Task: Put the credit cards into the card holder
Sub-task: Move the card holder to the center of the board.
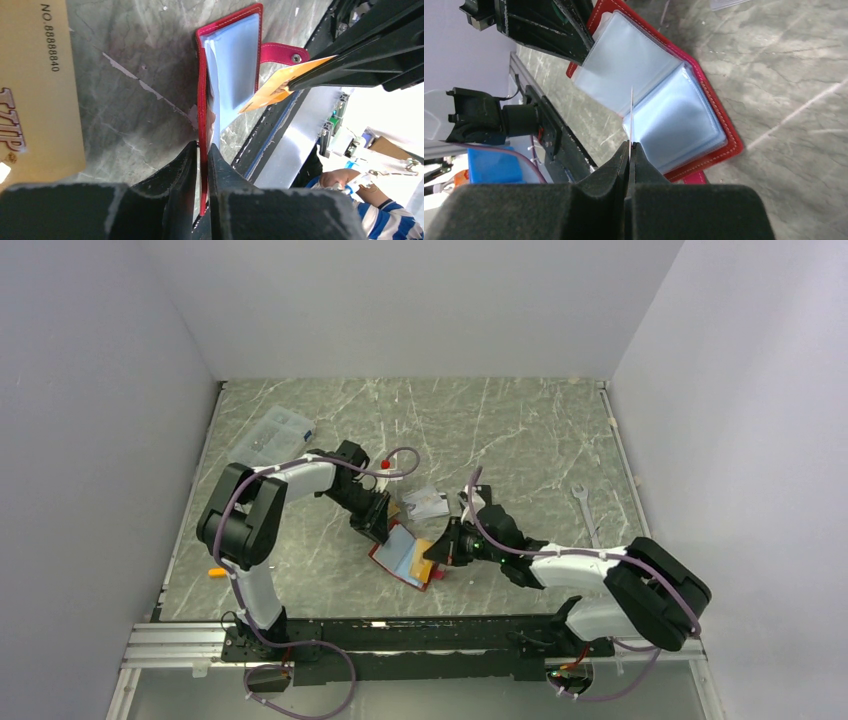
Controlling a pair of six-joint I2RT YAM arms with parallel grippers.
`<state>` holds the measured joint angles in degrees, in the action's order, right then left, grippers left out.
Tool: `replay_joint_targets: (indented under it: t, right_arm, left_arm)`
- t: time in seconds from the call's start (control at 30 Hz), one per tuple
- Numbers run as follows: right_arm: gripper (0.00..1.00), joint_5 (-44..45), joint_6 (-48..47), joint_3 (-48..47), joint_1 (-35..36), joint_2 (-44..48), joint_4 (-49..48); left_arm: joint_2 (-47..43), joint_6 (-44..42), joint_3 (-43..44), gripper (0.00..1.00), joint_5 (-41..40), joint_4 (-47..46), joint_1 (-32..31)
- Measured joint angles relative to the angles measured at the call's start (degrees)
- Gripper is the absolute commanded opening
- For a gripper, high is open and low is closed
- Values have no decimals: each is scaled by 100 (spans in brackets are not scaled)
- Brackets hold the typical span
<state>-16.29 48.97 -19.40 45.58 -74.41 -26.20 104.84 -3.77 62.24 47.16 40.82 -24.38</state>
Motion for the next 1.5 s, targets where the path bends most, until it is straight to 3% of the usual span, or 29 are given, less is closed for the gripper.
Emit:
replay_joint_targets:
  t: [0.37, 0.43, 0.53, 1.2, 1.5]
  right_arm:
    - [0, -728, 2, -564, 0, -1158, -586]
    - [0, -780, 7, -577, -2, -1281, -673]
    - [0, -831, 22, -553, 0, -1447, -811]
    - [0, -1008, 146, -485, 0, -1849, -1305]
    - [0, -1078, 160, -481, -2, -1891, -1355]
  left_arm:
    - [0, -2, -109, 25, 404, -103, 26]
    - [0, -4, -109, 39, 428, -98, 52]
    - [-2, -26, -109, 42, 507, -72, 120]
    - [129, -184, -11, 41, 1152, 186, 417]
    - [210, -66, -9, 30, 645, 4, 352]
